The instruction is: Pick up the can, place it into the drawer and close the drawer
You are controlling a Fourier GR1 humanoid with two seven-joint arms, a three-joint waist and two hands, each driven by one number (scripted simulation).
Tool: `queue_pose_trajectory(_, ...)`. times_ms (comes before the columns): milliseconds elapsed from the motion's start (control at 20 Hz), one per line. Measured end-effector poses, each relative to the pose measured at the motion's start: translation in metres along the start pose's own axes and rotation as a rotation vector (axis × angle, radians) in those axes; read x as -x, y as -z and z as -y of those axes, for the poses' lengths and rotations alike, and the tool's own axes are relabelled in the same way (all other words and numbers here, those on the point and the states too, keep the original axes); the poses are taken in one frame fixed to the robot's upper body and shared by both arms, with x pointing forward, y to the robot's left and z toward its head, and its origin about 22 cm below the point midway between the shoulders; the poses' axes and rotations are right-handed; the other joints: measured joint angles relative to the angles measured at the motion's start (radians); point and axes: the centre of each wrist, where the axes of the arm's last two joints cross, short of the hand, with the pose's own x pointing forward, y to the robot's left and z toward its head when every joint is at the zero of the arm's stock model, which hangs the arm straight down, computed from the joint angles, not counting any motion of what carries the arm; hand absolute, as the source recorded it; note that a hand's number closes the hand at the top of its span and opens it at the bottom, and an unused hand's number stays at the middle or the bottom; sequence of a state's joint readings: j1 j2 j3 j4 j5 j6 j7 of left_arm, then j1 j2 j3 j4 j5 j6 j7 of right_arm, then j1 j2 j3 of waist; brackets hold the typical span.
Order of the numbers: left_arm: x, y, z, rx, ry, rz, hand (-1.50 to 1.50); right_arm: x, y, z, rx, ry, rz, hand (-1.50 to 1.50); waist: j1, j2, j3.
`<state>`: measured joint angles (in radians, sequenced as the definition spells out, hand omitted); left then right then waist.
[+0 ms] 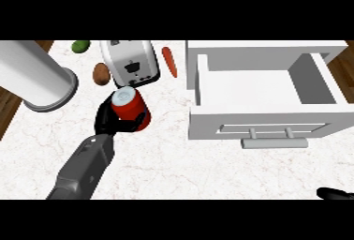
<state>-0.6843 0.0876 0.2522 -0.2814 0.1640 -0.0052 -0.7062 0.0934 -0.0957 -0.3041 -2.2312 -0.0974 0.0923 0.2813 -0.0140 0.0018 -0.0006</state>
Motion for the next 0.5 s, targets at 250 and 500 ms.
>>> queue_pose_trajectory(250,-0.026,0.023,0.033,0.102,0.011,0.005,1.5,-0.004,-0.008,0.001,0.012,-0.015,-0.007,-1.5,0.012,-0.006,0.001)
queue_pose_trajectory(500,-0.07,0.048,0.074,0.172,0.047,0.042,1.5,-0.005,-0.003,0.001,0.022,-0.024,-0.003,-1.5,0.018,-0.008,0.001)
